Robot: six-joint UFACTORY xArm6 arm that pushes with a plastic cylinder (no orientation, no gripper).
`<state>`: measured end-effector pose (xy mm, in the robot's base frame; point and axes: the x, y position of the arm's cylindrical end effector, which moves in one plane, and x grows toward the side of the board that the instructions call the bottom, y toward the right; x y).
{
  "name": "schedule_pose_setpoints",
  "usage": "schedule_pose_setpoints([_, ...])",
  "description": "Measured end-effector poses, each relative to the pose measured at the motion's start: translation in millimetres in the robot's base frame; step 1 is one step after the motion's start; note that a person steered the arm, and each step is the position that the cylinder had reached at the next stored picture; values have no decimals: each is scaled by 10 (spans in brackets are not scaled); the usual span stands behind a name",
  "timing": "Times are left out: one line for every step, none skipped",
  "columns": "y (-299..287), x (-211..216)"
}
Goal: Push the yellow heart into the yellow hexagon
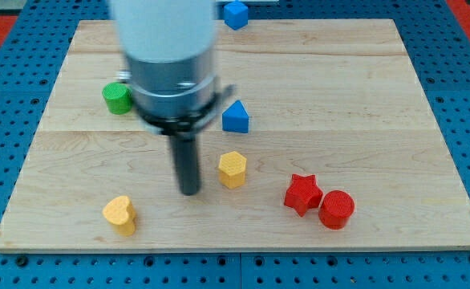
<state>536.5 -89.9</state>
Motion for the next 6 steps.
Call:
schedule_pose_setpoints([-1227,-8])
schedule_pose_setpoints([-1160,312])
schedule_pose_setpoints([-732,661])
schedule_pose_setpoints([-414,732])
schedule_pose_setpoints([-136,555])
schedule_pose_setpoints([-382,805])
